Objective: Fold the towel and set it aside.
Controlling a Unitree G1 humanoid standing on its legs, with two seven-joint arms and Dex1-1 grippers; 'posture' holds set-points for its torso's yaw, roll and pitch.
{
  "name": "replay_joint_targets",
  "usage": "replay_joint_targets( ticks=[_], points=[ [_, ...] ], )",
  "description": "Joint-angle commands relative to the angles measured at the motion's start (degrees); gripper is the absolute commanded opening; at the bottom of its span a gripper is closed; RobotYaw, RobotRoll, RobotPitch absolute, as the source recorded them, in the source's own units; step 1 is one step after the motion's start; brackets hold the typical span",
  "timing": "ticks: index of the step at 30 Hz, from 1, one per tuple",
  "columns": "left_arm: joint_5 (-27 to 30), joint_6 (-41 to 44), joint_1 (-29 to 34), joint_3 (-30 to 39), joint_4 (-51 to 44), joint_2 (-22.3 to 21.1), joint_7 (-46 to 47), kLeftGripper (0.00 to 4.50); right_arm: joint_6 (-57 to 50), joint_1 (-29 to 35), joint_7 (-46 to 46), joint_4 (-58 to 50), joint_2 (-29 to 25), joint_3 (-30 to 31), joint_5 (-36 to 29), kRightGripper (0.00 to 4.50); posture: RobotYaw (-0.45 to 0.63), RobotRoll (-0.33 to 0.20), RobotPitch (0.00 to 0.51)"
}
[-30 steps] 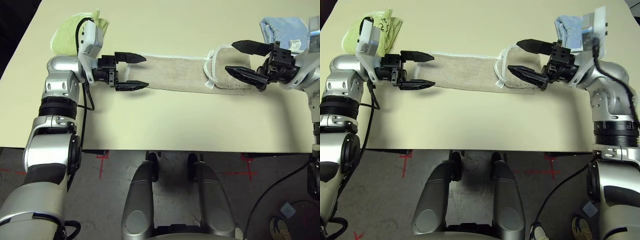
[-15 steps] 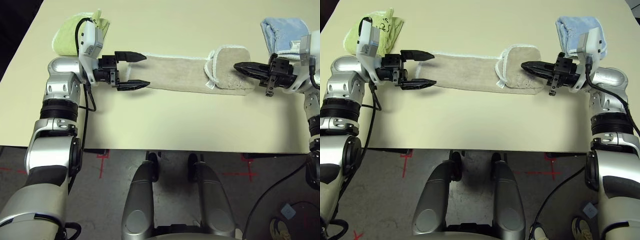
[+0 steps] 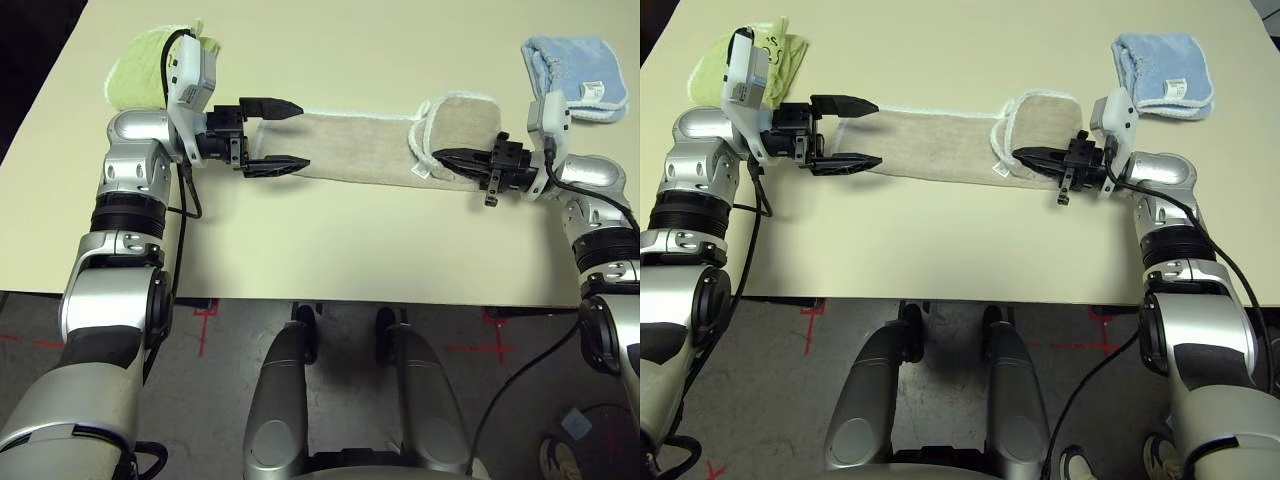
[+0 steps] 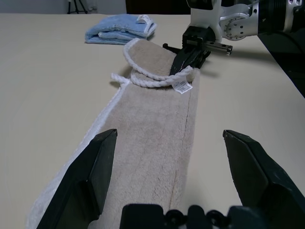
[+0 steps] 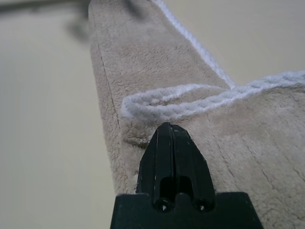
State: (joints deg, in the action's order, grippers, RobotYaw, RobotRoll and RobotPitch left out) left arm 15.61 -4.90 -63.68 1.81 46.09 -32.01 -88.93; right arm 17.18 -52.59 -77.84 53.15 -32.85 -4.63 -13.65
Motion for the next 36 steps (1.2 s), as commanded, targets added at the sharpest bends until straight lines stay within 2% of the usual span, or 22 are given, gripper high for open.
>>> replay_joint_targets(
  ticks=[1, 5, 8, 11, 14, 17, 23, 26, 29, 32, 36],
  points=[
    [0.11, -0.27, 0.90, -0.24, -0.76, 0.05, -0.65, 4.50, -2.81, 3.68, -1.05, -2.53, -0.97, -0.52, -1.01, 0.03, 0.03, 0.000, 0.359],
    [0.16, -0.19, 1.27, -0.10, -1.01, -0.32, -0.67, 4.50, -12.79, 1.70, 1.90, -12.22, -1.94, -5.15, -7.70, 0.03, 0.02, 0.000, 0.357],
    [0.10, -0.27, 1.24, -0.07, -0.77, -0.33, -0.61, 4.50, -17.60, 0.05, 5.02, -14.32, -2.37, -6.75, -9.27, 0.03, 0.01, 0.000, 0.357],
    [-0.07, -0.62, 0.91, -0.11, -0.08, -0.11, -0.48, 4.50, -17.99, -1.56, 9.19, -12.35, -1.98, -6.42, -7.47, 0.03, 0.00, 0.000, 0.356],
    [-0.12, -0.66, 0.52, -0.23, 0.10, 0.37, -0.22, 4.50, -15.26, -2.90, 16.58, -7.16, -0.46, -3.98, -2.08, 0.03, 0.00, 0.000, 0.356],
    [-0.14, -0.58, 0.43, -0.27, 0.04, 0.58, -0.11, 4.50, -12.60, -3.98, 22.72, -1.28, 1.58, -3.50, 0.69, 0.03, 0.01, 0.000, 0.359],
    [0.11, 0.42, 1.60, -0.16, -1.64, -0.16, -0.30, 4.50, -7.44, -3.04, 27.78, 7.93, 3.82, -3.19, 3.65, 0.03, 0.03, 0.000, 0.366],
    [0.18, 0.87, 2.04, -0.12, -2.32, -0.59, -0.33, 4.50, -6.03, -1.92, 27.72, 8.79, 4.23, -2.83, 4.12, 0.03, 0.04, 0.000, 0.367],
    [0.14, 1.00, 2.12, -0.10, -2.45, -0.83, -0.28, 4.50, -5.00, -2.95, 25.25, 6.94, 4.20, -5.26, 0.83, 0.03, 0.03, 0.000, 0.365],
    [0.10, 0.87, 2.04, -0.08, -2.26, -0.93, -0.15, 4.50, -6.23, -4.56, 17.01, 0.79, 2.58, -8.03, -4.70, 0.03, 0.02, 0.000, 0.361],
    [-0.03, 0.17, 1.89, 0.00, -1.45, -0.80, 0.08, 4.50, -10.97, -4.13, 6.54, -9.68, -2.04, -7.88, -8.76, 0.03, 0.00, 0.000, 0.356]
  ],
)
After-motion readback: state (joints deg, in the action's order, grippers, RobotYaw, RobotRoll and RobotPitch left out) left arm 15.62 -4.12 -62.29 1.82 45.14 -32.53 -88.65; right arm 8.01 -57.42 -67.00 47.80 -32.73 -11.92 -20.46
